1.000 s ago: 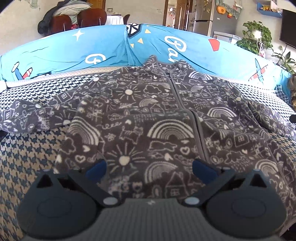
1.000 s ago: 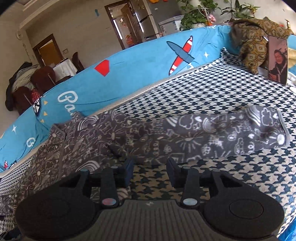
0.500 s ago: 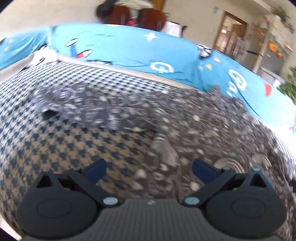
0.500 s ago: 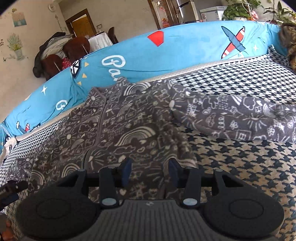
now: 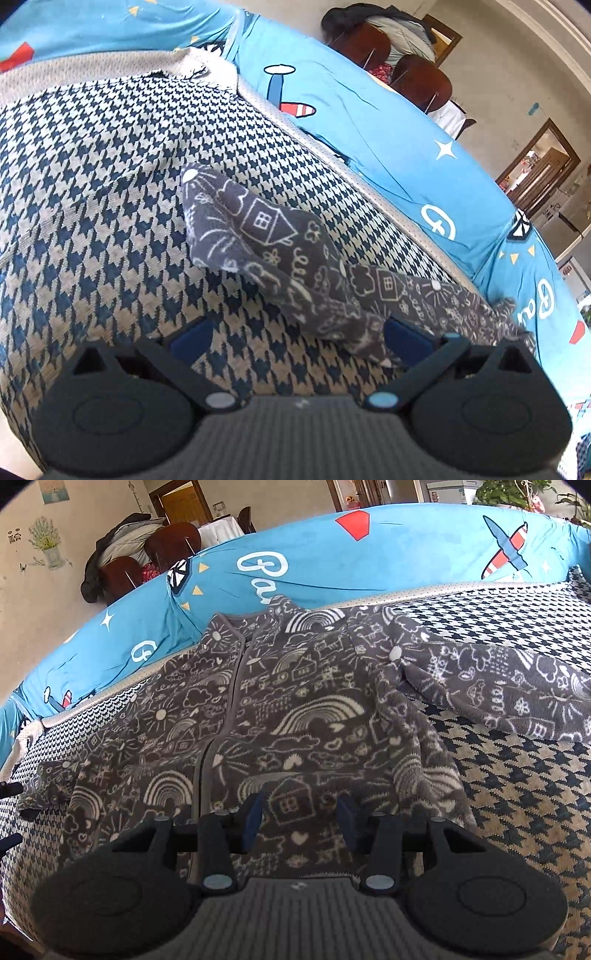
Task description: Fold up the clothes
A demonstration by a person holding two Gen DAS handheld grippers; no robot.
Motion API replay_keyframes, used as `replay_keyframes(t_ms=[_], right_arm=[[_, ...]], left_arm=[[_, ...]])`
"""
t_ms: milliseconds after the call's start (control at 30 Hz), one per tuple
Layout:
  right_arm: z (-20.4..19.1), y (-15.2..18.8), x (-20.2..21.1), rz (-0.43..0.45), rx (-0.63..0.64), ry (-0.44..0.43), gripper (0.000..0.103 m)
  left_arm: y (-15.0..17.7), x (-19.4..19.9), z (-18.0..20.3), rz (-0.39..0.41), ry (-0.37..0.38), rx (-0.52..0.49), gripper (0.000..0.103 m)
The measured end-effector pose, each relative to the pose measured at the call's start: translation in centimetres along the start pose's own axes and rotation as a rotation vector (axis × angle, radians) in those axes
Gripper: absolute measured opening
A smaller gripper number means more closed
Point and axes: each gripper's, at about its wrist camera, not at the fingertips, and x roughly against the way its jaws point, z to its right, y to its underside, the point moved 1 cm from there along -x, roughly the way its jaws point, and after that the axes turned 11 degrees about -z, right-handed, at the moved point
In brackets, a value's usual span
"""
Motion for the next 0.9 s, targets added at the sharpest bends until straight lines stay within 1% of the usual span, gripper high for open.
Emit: replay_keyframes(t_ms=[100,300,400,467,500,533,567,600,633,667,733,800,833,900], right_arm=[[0.0,0.1,-0.3,-0.011,-0.003,0.009,0.045],[-0.1,0.0,-0.8,-0.025,-0.007,0.009,0.046],[-0.4,0.1,-1.1,-0.026,0.009,0.013,0.051],[-0.7,0.1,-1.3,-0.025,0.028,0.021,0.052],[-0.8,0.1,-1.3,-0.024,0.037,0.026,0.053],[-1.0,0.1,-1.4,-0.023,0.045,0.031,0.053],[-1.0,0.1,-1.5,-0.022,0.051,0.035,0.053],[-1.1,0.1,-1.5,-0.021,0.053,0.037,0.053],[-1.1,0.1,-1.5,-0.02,0.053,0.038,0.053],[-1.1,0.1,-1.6,-0.02,0.053,0.038,0.053],[-1.1,0.1,-1.6,-0.018,0.052,0.039,0.053],[-1.1,0.1,-1.7,-0.018,0.054,0.04,0.053],[-1.1,0.1,-1.7,-0.018,0.055,0.04,0.053],[-1.1,0.1,-1.7,-0.017,0.057,0.041,0.053]], left_arm=[[-0.9,-0.8,-0.9,-0.014,0.031,0.056,0.103],[-2.5,-2.6,-2.1,-0.015,0.038,0.146,0.103],[-3.1,-3.3,-2.9,-0.012,0.037,0.201,0.103],[-3.4,-3.5,-3.3,0.003,0.038,0.232,0.101],[-3.5,-3.5,-3.5,0.011,0.039,0.245,0.098],[-3.6,-3.5,-3.6,0.017,0.039,0.252,0.09],[-3.7,-3.5,-3.6,0.021,0.039,0.255,0.086],[-3.7,-3.5,-3.6,0.024,0.036,0.255,0.075],[-3.8,-3.6,-3.5,0.027,0.029,0.251,0.062],[-3.8,-3.5,-3.4,0.031,0.023,0.243,0.056],[-3.7,-3.1,-2.9,0.058,0.0,0.217,0.035],[-3.6,-2.2,-2.0,0.105,-0.055,0.162,0.025],[-3.5,-1.7,-1.3,0.137,-0.097,0.12,0.021],[-2.7,-0.4,0.9,0.226,-0.2,-0.001,0.02]])
